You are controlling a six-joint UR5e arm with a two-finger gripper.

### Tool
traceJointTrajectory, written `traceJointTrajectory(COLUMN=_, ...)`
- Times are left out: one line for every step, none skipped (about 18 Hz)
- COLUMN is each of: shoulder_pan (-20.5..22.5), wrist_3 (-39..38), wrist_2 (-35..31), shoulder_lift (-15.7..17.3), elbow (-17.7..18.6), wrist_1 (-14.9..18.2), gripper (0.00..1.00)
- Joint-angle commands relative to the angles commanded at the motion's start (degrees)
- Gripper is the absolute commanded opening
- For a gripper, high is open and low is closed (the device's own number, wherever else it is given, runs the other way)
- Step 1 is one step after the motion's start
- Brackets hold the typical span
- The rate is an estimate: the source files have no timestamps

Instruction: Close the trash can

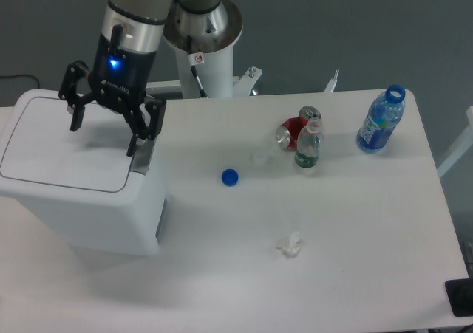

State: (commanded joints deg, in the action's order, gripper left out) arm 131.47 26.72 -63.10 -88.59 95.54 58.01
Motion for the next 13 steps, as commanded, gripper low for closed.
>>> traceJointTrajectory(shoulder_pan=1.05, wrist_3=0.00, wrist_2=0.00, shoulder_lift=0.17, elbow=-0.09, wrist_1=0.00, gripper=1.00)
traceJointTrajectory(shoulder_pan=2.54, wrist_3=0.09, wrist_2=-0.18, shoulder_lift=0.44, elbow=-0.09, wrist_1=0.00, gripper=1.00)
traceJointTrajectory(shoulder_pan=4.04, wrist_3=0.17, wrist_2=-1.22, shoulder_lift=0.70, elbow=-0.18, wrist_1=0.00, gripper=1.00)
traceJointTrajectory(shoulder_pan=5.18, wrist_3=0.35, wrist_2=-3.06, shoulder_lift=0.70, elbow=-0.62, wrist_1=0.09, gripper=1.00)
traceJointTrajectory(shoulder_pan=6.07, wrist_3=0.52, wrist_2=-5.08, shoulder_lift=0.62, elbow=-0.97, wrist_1=0.09, gripper=1.00)
traceJointTrajectory(shoulder_pan=7.12, wrist_3=0.70, wrist_2=-6.41, shoulder_lift=0.44, elbow=-1.06, wrist_1=0.00, gripper=1.00)
traceJointTrajectory(shoulder_pan=8.00, wrist_3=1.92, wrist_2=-6.85, shoulder_lift=0.18, elbow=-1.32, wrist_1=0.00, gripper=1.00)
traceJointTrajectory(shoulder_pan=8.70, wrist_3=4.80, wrist_2=-7.29, shoulder_lift=-0.08, elbow=-1.32, wrist_1=0.09, gripper=1.00)
traceJointTrajectory(shoulder_pan=9.32, wrist_3=8.57, wrist_2=-8.08, shoulder_lift=-0.52, elbow=-1.32, wrist_1=0.09, gripper=1.00)
traceJointTrajectory(shoulder_pan=9.94, wrist_3=12.09, wrist_2=-9.66, shoulder_lift=-0.70, elbow=-1.06, wrist_1=0.17, gripper=1.00)
traceJointTrajectory(shoulder_pan=10.38, wrist_3=14.83, wrist_2=-11.50, shoulder_lift=-0.88, elbow=-0.62, wrist_1=0.18, gripper=1.00)
traceJointTrajectory(shoulder_pan=10.47, wrist_3=17.03, wrist_2=-13.34, shoulder_lift=-1.66, elbow=-0.53, wrist_1=0.09, gripper=1.00)
traceJointTrajectory(shoulder_pan=10.64, wrist_3=18.70, wrist_2=-14.84, shoulder_lift=-2.54, elbow=-0.62, wrist_1=0.00, gripper=1.00)
